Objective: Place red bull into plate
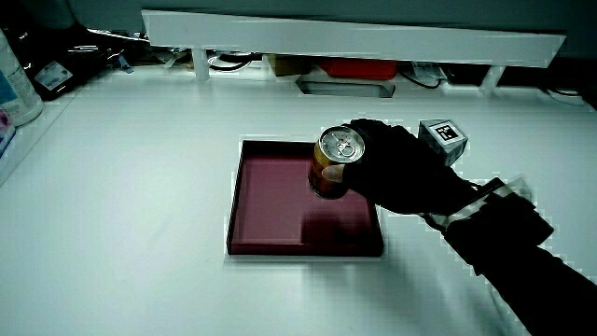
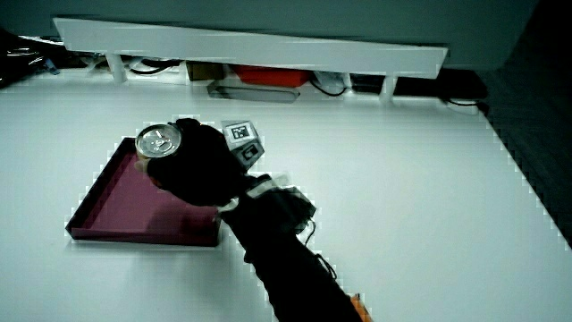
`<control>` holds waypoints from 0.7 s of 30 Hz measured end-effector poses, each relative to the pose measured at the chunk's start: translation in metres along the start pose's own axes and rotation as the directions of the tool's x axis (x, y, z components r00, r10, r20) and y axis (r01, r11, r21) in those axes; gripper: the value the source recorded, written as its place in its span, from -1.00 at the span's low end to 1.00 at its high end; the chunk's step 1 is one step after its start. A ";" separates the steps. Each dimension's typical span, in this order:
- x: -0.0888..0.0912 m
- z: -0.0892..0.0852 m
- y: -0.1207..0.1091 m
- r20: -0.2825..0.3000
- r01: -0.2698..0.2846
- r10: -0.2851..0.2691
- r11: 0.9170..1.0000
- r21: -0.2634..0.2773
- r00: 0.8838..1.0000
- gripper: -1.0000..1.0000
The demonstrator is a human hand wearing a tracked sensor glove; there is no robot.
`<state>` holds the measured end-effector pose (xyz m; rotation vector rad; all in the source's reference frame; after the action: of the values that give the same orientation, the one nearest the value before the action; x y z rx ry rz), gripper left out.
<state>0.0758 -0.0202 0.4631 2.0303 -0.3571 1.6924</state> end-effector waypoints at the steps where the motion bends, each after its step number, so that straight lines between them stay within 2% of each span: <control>1: 0.004 0.000 0.001 -0.004 0.008 -0.008 1.000 0.004 1.000 0.00; 2: 0.007 -0.001 0.003 -0.022 0.016 -0.015 1.000 0.009 1.000 0.00; 3: 0.012 -0.001 0.004 0.001 0.031 -0.031 0.999 0.015 1.000 0.00; 4: 0.015 -0.001 0.005 -0.006 0.048 -0.048 0.999 0.019 0.999 0.00; 9: 0.037 -0.007 0.010 -0.048 0.120 -0.119 0.993 0.007 0.992 0.00; 11: 0.046 -0.009 0.011 -0.043 0.134 -0.134 0.991 0.010 0.990 0.00; 15: 0.056 -0.013 0.011 -0.044 0.175 -0.174 0.985 0.009 0.984 0.00; 17: 0.059 -0.013 0.010 -0.082 0.189 -0.188 0.982 0.003 0.979 0.00; 18: 0.059 -0.013 0.010 -0.079 0.200 -0.198 0.980 0.011 0.977 0.00; 21: 0.061 -0.014 0.012 -0.078 0.205 -0.204 0.979 0.005 0.976 0.00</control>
<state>0.0707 -0.0172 0.5267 1.9313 -0.1065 1.6437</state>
